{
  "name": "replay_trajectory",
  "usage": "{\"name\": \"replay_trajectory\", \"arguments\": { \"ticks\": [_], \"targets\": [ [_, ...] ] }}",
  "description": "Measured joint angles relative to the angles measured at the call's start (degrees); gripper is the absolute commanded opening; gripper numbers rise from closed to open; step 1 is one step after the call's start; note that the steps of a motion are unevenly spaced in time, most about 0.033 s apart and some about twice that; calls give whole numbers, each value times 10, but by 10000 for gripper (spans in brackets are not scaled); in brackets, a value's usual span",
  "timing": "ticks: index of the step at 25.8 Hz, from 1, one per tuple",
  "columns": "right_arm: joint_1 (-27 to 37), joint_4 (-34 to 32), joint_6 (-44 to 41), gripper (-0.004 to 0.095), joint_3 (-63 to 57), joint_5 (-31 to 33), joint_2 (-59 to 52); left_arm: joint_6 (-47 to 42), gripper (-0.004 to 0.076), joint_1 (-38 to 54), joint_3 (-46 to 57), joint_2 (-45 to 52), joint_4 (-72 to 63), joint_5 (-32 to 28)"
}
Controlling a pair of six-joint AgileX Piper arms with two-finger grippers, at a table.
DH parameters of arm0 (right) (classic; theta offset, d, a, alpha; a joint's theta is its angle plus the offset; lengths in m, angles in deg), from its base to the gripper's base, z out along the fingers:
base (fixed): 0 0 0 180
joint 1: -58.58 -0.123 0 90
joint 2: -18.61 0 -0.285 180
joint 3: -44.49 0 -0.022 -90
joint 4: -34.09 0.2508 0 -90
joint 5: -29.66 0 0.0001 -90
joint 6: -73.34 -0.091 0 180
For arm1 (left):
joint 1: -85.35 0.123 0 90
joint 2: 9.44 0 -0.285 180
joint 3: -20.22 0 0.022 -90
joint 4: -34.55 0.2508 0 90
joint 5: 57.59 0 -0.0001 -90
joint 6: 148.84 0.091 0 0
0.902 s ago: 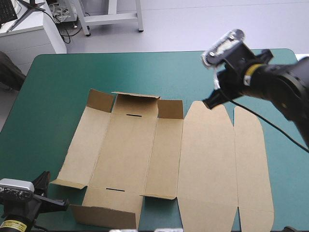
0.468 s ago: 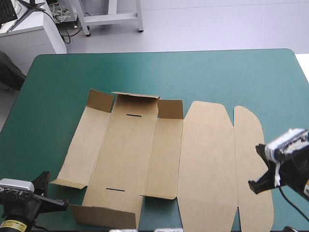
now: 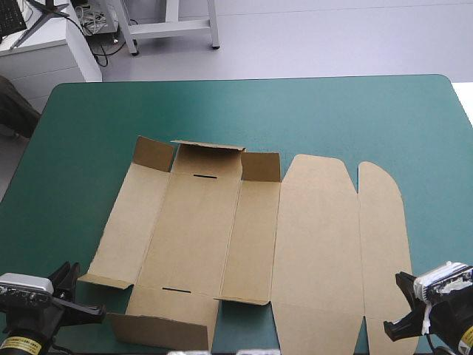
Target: Fold the box
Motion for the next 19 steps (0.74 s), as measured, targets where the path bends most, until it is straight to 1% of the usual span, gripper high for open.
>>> {"name": "replay_trajectory", "arguments": {
  "ticks": [1,3,4,5,9,13,17,19],
  "targets": [
    [0,1,-1,-13,-4,-1,-2,0,324,0,0,0,0,0],
    [0,10,-1,-13,-11,-3,-4,0,438,0,0,0,0,0],
    [0,15,-1,-13,-13,-4,-4,0,482,0,0,0,0,0],
    [0,19,-1,-13,-15,-4,-4,0,503,0,0,0,0,0],
    [0,26,0,-13,-19,-7,-4,0,498,0,0,0,0,0],
    [0,26,0,-13,-19,-10,-4,5,467,0,0,0,-19,-1],
    [0,26,1,-14,-19,-10,-4,15,464,0,-2,-2,-17,-8],
    [0,26,1,-14,-19,-10,-4,17,462,0,-23,-24,-17,0]
  ]
}}
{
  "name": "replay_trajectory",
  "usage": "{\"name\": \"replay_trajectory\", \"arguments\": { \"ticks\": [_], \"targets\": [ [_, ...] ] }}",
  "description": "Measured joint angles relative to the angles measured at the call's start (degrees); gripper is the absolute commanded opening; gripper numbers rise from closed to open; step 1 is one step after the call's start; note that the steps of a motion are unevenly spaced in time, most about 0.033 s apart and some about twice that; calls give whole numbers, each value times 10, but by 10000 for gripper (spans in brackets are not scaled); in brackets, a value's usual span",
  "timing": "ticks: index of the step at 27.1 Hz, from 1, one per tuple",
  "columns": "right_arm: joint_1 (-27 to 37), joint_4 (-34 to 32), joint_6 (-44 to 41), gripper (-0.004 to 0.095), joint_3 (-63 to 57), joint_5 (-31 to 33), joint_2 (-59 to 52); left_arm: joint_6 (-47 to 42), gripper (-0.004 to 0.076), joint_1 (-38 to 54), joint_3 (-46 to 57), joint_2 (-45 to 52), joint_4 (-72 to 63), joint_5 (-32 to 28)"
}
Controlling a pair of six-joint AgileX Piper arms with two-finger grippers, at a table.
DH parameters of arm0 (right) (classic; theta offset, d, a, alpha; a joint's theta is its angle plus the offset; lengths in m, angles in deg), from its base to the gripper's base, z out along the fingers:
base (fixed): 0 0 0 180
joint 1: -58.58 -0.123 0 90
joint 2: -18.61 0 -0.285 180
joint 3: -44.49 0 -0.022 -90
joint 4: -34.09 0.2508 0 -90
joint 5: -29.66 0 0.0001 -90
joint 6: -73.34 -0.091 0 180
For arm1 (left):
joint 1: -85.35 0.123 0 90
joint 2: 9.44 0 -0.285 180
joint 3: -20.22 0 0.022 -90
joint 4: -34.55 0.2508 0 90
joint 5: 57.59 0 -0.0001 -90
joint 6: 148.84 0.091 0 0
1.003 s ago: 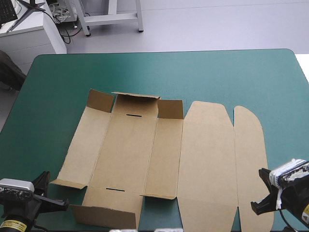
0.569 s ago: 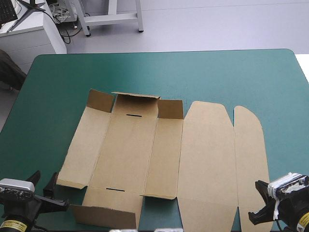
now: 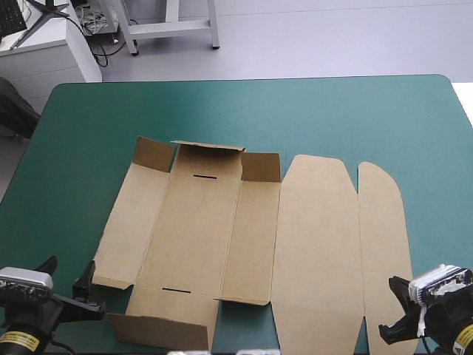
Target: Fold the box
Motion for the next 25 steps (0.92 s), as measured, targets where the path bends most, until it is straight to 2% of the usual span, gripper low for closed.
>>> {"name": "replay_trajectory", "arguments": {
  "ticks": [6,15,20,25],
  "targets": [
    [0,15,0,-14,0,0,0,-5,442,0,-111,-200,0,50],
    [0,44,20,-14,0,0,0,-11,442,0,-237,-459,0,94],
    [0,58,23,-14,0,0,0,-8,441,4,-263,-556,-1,95],
    [0,58,24,-14,0,0,0,34,441,56,-268,-626,-34,94]
  ]
}}
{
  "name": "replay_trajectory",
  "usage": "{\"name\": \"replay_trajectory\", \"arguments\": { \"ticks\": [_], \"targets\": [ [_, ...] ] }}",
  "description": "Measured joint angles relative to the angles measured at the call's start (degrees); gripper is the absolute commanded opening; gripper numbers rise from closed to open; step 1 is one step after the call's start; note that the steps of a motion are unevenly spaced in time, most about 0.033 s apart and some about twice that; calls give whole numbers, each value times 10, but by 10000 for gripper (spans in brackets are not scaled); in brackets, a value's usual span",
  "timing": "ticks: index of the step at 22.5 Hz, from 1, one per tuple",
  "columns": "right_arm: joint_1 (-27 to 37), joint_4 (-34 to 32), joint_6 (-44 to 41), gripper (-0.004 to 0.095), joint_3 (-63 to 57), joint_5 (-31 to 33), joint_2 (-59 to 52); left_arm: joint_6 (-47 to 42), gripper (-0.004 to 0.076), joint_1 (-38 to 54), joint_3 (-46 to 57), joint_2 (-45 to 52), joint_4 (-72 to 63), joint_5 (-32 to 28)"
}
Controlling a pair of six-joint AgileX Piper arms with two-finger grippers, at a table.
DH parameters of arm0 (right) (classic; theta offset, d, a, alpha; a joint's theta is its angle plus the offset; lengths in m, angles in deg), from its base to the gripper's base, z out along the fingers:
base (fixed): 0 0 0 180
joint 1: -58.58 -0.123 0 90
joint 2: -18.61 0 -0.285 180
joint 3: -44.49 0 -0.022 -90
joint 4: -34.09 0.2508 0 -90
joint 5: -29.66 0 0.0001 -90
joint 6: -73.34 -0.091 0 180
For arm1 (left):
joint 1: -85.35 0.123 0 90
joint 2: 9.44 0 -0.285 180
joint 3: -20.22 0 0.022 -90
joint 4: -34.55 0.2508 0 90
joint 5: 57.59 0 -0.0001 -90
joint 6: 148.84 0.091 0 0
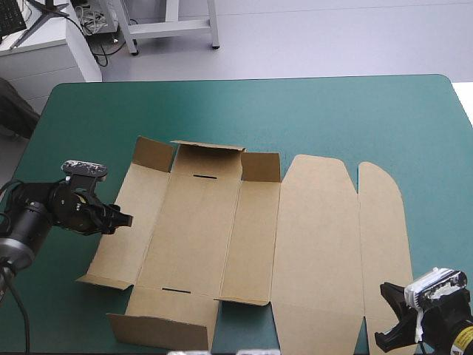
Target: Fold the box
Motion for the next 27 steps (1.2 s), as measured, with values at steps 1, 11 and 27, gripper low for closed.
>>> {"name": "replay_trajectory", "arguments": {
  "ticks": [1,11,27],
  "targets": [
    [0,0,0,-14,0,0,0,14,441,13,0,-8,-15,0],
    [0,0,0,-14,0,0,0,278,441,194,0,-105,-217,47],
    [0,-1,2,-14,0,0,0,432,407,212,-6,-234,-386,150]
  ]
}}
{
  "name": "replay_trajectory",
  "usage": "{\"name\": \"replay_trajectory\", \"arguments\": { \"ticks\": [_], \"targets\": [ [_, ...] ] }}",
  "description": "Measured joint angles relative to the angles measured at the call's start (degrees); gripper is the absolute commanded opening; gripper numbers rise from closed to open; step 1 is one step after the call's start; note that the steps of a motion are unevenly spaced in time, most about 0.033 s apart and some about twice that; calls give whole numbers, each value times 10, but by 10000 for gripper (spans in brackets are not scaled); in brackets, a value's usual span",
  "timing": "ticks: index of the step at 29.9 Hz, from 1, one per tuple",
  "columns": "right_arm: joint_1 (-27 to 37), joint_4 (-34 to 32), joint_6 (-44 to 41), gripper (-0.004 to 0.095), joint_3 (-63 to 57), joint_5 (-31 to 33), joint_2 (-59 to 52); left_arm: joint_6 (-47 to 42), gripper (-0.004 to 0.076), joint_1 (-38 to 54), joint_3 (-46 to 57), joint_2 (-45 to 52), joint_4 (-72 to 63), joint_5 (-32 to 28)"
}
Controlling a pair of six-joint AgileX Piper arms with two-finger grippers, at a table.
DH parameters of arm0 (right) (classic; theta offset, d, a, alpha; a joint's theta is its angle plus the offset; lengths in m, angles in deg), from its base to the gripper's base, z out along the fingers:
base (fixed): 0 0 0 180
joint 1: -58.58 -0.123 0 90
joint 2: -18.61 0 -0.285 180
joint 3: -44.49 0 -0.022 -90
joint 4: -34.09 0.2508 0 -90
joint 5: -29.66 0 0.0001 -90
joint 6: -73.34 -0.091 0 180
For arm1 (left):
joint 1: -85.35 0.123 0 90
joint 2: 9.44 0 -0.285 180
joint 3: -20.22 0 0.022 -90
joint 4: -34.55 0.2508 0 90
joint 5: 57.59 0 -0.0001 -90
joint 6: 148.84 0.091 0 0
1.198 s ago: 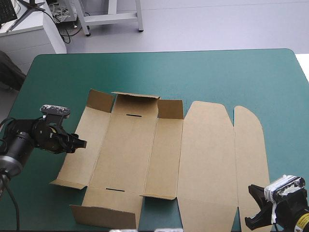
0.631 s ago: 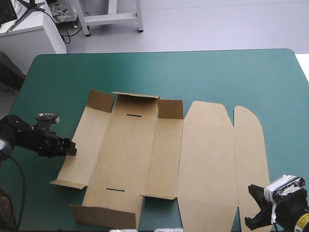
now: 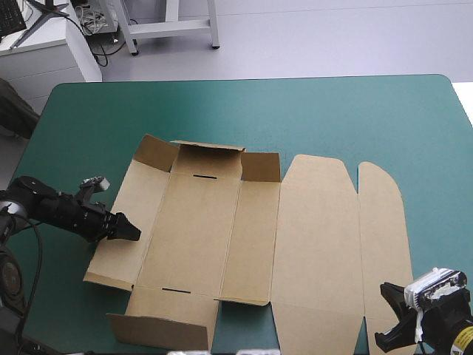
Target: Fold the box
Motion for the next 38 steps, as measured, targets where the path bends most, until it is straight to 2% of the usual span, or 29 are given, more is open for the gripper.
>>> {"name": "replay_trajectory", "arguments": {
  "ticks": [8,12,23,29,38],
  "targets": [
    [0,-2,0,-14,0,0,0,0,94,0,0,0,-1,0],
    [0,-2,0,-14,0,0,0,0,-1,0,0,0,-9,8],
    [0,-2,2,-14,0,0,0,-2,-10,-46,-32,1,13,20],
    [0,-2,2,-14,0,0,0,-3,-10,-145,-158,-5,74,-19],
    [0,-2,2,-14,0,0,0,-7,-10,-342,-366,-6,287,-70]
  ]
}}
